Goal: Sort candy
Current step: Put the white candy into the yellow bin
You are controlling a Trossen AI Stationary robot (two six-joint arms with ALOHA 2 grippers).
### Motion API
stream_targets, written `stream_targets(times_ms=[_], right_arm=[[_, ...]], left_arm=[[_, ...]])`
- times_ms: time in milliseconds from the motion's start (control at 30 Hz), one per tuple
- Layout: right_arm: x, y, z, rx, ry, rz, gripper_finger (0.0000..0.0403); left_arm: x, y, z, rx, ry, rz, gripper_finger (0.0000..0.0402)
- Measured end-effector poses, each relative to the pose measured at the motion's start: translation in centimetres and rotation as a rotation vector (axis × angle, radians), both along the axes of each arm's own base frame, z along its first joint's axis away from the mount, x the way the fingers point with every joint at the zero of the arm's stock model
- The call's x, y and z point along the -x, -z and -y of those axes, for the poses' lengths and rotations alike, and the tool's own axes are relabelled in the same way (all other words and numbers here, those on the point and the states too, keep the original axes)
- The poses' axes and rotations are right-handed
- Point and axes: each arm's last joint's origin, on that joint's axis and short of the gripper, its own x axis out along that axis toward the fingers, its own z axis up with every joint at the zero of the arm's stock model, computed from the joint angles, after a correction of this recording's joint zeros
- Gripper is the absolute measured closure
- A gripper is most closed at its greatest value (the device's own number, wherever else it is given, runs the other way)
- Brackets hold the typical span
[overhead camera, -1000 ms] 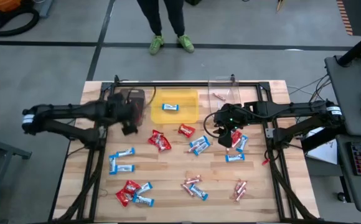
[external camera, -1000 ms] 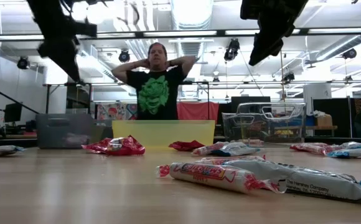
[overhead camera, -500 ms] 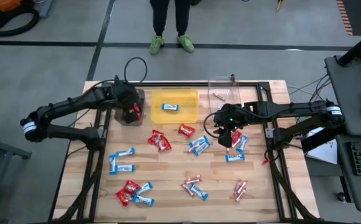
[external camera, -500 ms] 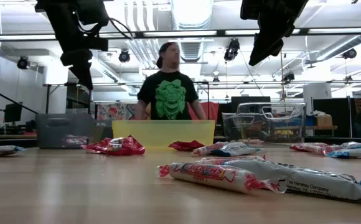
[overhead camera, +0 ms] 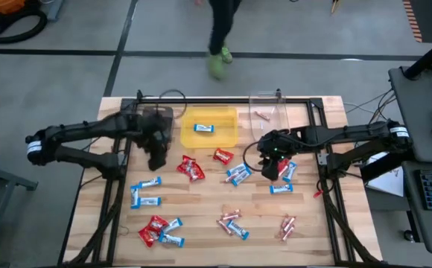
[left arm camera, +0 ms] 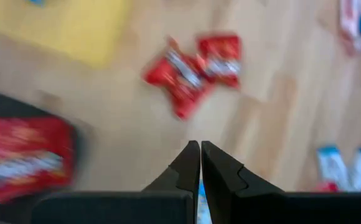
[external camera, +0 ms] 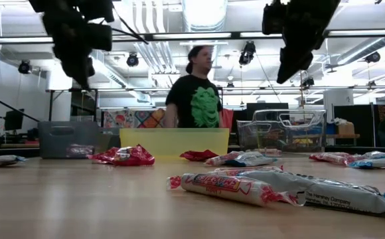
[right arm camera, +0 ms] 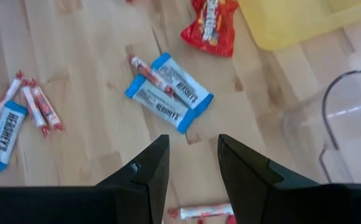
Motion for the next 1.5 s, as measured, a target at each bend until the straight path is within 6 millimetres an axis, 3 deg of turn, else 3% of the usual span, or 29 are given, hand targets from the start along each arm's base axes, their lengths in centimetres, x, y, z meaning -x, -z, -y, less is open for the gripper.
stream_targets(times_ms=[267,467,700,1033,1267,1500], right_arm=[[0.0,0.1,-0.8,-0.005,-0.025,0.002,0.0273],[0.0,0.1,-0.9,-0.002,-0.033,0.005,0.0273],[-0.3,0.0,-0.9,0.002,-0.039,0.032,0.0273],[-0.2,0.0,-1.1,0.002,-0.047,0.025,0.0273],[-0.2,0.0,-1.1,0.002,-0.046,0.025,0.0273],[-0.2,0.0,-1.1,-0.001,-0.042,0.025,0.0273]], left_arm=[[-0.3,2.4,6.6,0.102,0.088,-0.140,0.0392],[0.6,5.9,10.7,0.014,0.104,-0.292,0.0330],[0.1,8.1,11.3,-0.159,0.026,-0.373,0.0255],[0.3,11.3,11.2,-0.204,0.063,-0.467,0.0247],[0.9,12.9,10.8,-0.209,0.031,-0.452,0.0270],[0.8,12.5,10.8,-0.223,0.039,-0.436,0.0349]])
